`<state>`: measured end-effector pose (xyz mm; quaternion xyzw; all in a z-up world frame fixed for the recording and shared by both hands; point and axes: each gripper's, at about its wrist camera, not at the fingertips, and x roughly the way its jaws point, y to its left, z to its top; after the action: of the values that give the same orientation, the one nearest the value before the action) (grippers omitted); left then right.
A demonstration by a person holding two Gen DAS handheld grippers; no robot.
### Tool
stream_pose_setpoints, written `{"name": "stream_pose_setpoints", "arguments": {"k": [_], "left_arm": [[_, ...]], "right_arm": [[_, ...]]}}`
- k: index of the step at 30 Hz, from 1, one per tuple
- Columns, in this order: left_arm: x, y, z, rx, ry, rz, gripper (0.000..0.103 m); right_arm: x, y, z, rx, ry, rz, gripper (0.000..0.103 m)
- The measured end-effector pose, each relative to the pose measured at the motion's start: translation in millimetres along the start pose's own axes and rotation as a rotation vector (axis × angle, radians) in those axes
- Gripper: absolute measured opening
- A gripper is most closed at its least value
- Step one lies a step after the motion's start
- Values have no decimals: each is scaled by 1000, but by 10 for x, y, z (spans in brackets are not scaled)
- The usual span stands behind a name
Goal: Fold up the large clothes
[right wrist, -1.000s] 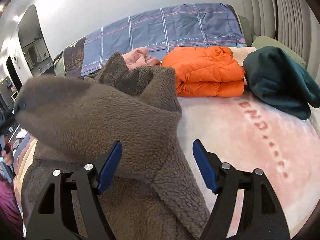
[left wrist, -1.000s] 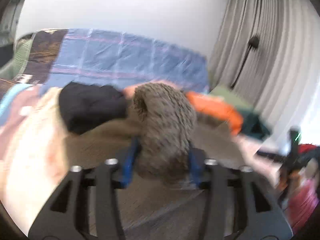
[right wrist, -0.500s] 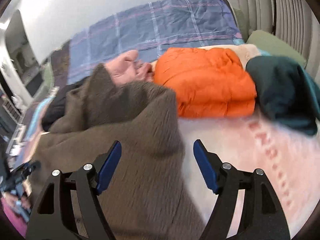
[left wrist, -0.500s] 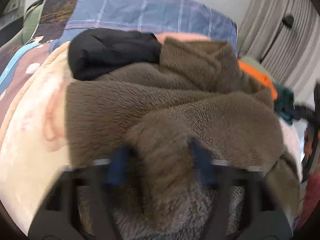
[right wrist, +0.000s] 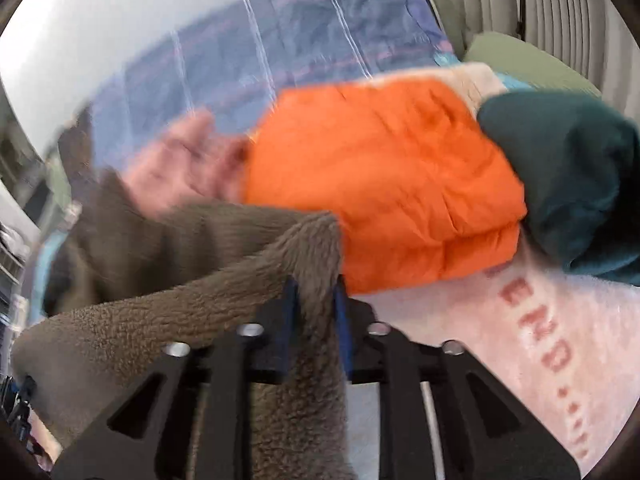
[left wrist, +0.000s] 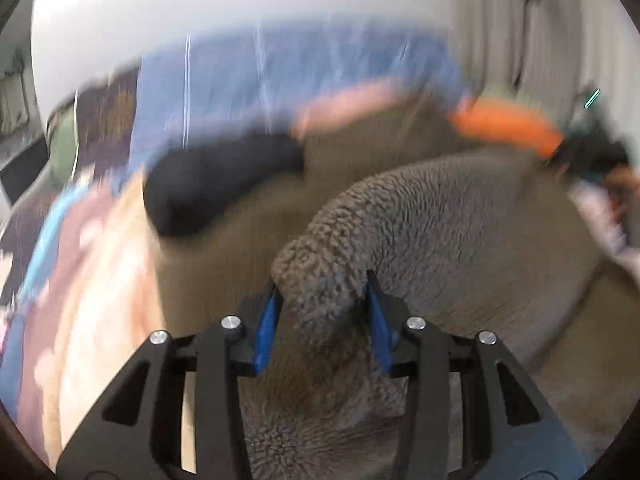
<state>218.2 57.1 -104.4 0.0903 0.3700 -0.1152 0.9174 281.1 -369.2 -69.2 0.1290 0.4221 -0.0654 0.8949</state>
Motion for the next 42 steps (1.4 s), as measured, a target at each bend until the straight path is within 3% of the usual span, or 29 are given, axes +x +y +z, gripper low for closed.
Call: {"name": "stream_pose_setpoints", "arguments": {"k": [1,3,5,8,10,12,14,15,16,17,24,28,34,38,42], "left_arm": [[133,-8,-74,-4,27,2,51],[99,27,-85,-32,4,-20,58],[-57,69,-19,-43,-30,18,67],[-316,79,61,-73,-91,4,63],[-540,61,68,-106,-163,-57,63],[-581,44,42,-122,-177,-89,65],[-386,-37,-19,-93,-89,-55,67],[-194,-69,-99,-63,-14,-9,73],[52,-92,-217,-52,72,2,76],[114,-58,-262,-82,72,-25,76],[-479,220,-285,-199,-22,-76,82],[-1023,480,-676,-220,-80,-69,88],[-1176,766,-1312,-295,45,-118,88],[-1262,712,-1533,-294,65,-184,88],[-1284,591,-1677,-265,96,-200,88]], "right_arm": [[-35,-6,-47,1,-31,-19,58],[-238,36,-119,-9,-105,-57,61],[-555,165,-191,-68,-180,-69,60],[-1020,391,-431,-151,-250,113,60],[-1134,566,-635,-228,-207,209,60],[-1016,671,-831,-283,-128,207,60],[-584,652,-1021,-324,1,70,61],[-398,597,-1092,-312,38,60,62],[-293,449,-1121,-239,35,123,62],[-308,394,-1091,-206,41,150,62],[-871,313,-1174,-217,-11,141,63],[-1282,-94,-1282,-174,-104,92,73],[-1313,-799,-1689,-69,4,83,73],[-1326,-880,-1915,13,36,159,73],[-1463,-914,-2139,24,52,198,73]]}}
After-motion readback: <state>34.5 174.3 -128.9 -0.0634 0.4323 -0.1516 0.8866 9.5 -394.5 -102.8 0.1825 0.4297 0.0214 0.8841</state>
